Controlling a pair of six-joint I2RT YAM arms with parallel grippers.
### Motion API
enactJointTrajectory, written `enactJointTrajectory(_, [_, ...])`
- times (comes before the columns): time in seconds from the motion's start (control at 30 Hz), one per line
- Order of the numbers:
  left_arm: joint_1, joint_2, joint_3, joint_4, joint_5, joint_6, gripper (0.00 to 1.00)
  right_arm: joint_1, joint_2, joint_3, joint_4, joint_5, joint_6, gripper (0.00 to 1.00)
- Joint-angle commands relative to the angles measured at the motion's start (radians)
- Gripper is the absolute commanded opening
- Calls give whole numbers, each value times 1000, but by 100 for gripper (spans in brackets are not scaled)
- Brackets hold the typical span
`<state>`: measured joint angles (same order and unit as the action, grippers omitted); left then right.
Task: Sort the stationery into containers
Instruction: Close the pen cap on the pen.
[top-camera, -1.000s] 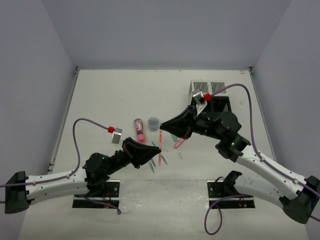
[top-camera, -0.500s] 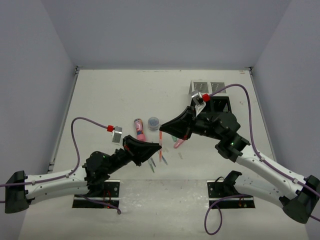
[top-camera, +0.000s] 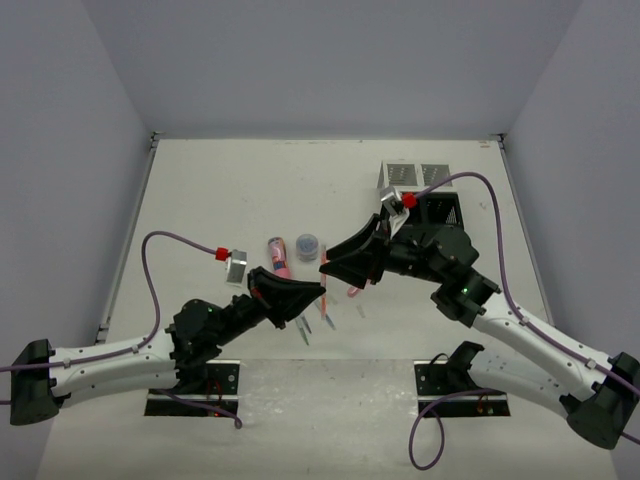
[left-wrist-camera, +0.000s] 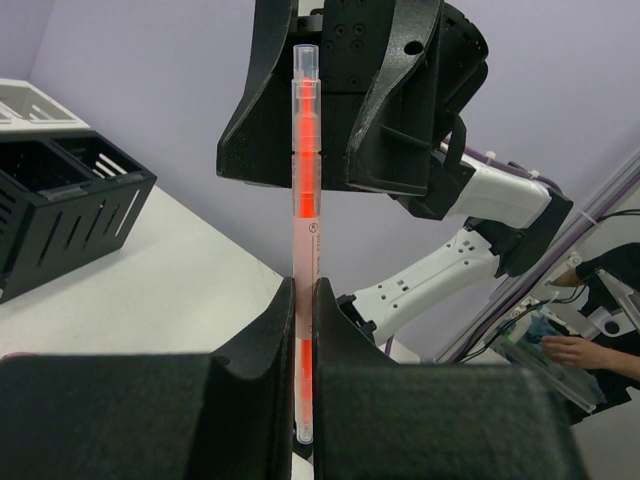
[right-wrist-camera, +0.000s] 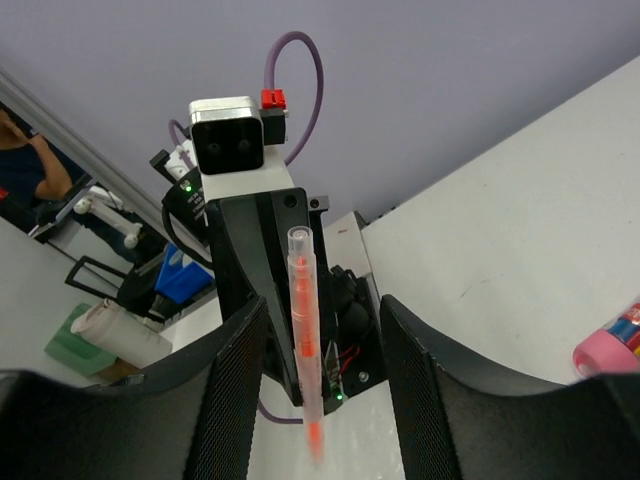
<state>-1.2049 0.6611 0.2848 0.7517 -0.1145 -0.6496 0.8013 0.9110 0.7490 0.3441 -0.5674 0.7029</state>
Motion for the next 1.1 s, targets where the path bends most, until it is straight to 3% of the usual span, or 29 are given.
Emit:
enactJointTrajectory(0.0, [-1, 2, 28, 45, -27, 21, 0, 6, -14, -5, 5, -10, -4, 47])
enactJointTrajectory(0.13, [1, 8, 35, 46, -27, 19, 0, 6, -2, -2, 18, -28, 4, 32])
enactJointTrajectory(0.2, [1, 9, 41, 45, -32, 19, 0, 6, 3, -2, 20, -36, 6, 34])
enactJointTrajectory(0.27, [1, 8, 45, 42, -44, 18, 0, 7, 3, -5, 27, -40, 9, 43])
enactJointTrajectory(0.43, [1, 9, 64, 19, -65, 19, 0, 9, 3, -10, 32, -45, 11, 41])
enactJointTrajectory(0.57, [1, 17, 85, 2, -75, 25, 0, 10, 11, -8, 37, -55, 17, 27])
enactJointTrajectory(0.8, [0, 54, 108, 11, -24, 26, 0, 18, 29, 7, 44, -53, 18, 20])
enactJointTrajectory(0.93, [1, 70, 106, 11, -9, 20, 0, 16, 31, 14, 41, -43, 17, 0])
enactJointTrajectory(0.97, [1, 73, 107, 6, -8, 20, 5, 17, 30, 15, 40, -39, 16, 0])
enactJointTrajectory(1.0, [1, 74, 108, -3, -8, 21, 21, 18, 26, 14, 36, -32, 15, 0])
enactJointTrajectory(1.07, [1, 82, 116, -38, -15, 21, 62, 19, 14, 8, 36, -20, 14, 0])
